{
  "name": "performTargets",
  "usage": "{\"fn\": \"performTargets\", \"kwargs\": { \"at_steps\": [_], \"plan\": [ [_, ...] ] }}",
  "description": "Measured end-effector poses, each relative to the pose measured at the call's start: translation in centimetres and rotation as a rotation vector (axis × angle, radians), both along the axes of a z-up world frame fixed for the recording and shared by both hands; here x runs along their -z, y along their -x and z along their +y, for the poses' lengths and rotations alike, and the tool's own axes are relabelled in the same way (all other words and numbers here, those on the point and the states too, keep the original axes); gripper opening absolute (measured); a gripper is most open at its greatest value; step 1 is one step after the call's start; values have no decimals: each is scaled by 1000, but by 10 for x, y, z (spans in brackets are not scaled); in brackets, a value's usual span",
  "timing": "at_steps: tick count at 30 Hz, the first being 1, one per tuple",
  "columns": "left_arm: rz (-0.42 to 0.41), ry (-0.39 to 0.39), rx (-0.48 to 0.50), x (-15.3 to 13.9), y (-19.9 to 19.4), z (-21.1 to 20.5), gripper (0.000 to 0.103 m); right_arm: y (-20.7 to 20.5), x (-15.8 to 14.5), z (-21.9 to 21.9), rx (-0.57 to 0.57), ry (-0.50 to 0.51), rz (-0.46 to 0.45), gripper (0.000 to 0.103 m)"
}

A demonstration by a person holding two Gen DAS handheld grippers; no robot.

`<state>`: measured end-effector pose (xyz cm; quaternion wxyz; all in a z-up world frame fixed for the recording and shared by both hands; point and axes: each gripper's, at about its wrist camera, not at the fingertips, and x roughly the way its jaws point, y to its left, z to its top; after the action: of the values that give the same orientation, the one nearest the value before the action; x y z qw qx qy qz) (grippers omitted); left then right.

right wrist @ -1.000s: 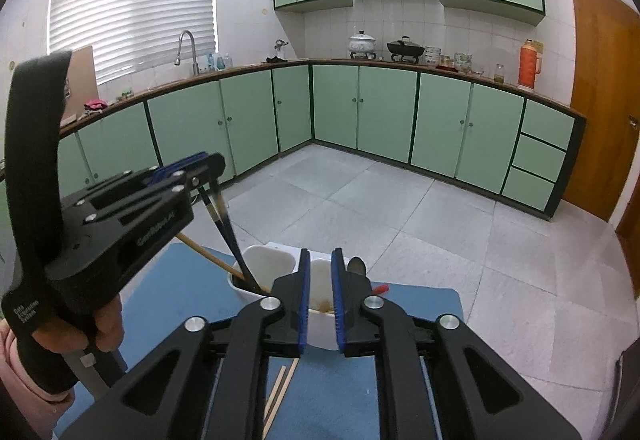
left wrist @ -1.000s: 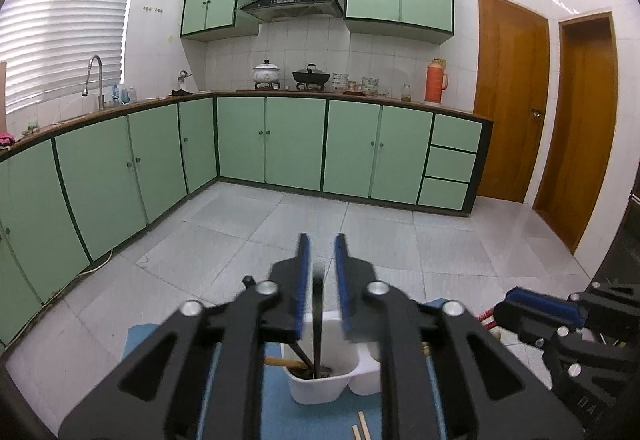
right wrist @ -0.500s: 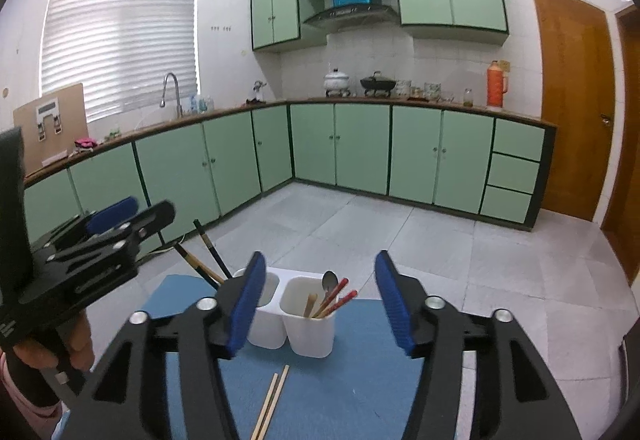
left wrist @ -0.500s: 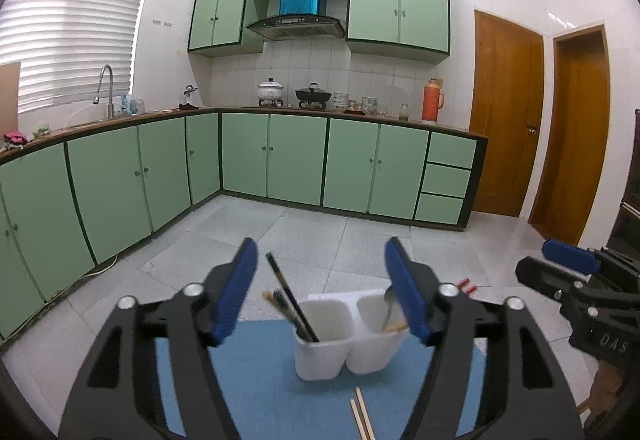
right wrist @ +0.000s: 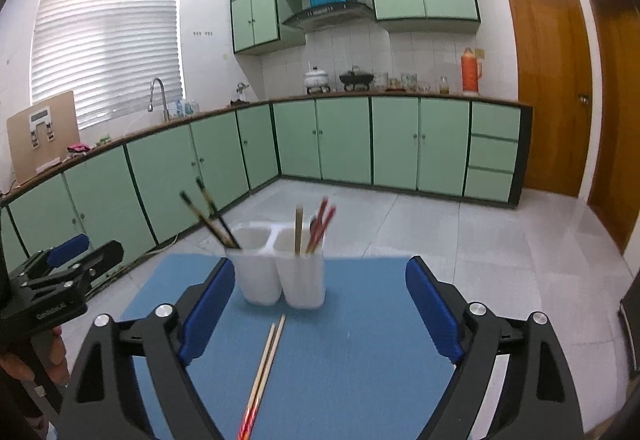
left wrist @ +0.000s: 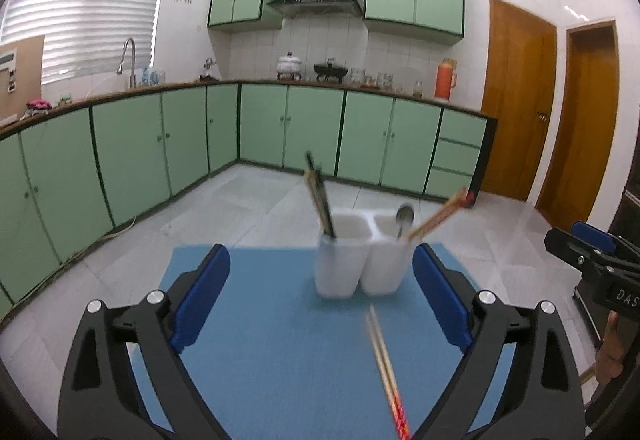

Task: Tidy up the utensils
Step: 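Move both open tools back over the red chopsticks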

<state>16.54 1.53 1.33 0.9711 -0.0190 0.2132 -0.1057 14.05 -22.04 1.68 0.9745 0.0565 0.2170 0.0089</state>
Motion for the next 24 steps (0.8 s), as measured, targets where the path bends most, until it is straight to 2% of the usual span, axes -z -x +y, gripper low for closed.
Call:
{"fn": "performTargets", "kwargs": {
  "at_steps": [13,21,24],
  "plan": [
    [194,-85,-16,82,34,13,90,36,86,17,-12,-24,184,85],
    [271,-126,-13,114,51,17,90,55,127,36,-42,-32,279,85],
    [288,-139,-13,120,55,15,90,60,140,49,-74,-7,306,75]
  ]
}}
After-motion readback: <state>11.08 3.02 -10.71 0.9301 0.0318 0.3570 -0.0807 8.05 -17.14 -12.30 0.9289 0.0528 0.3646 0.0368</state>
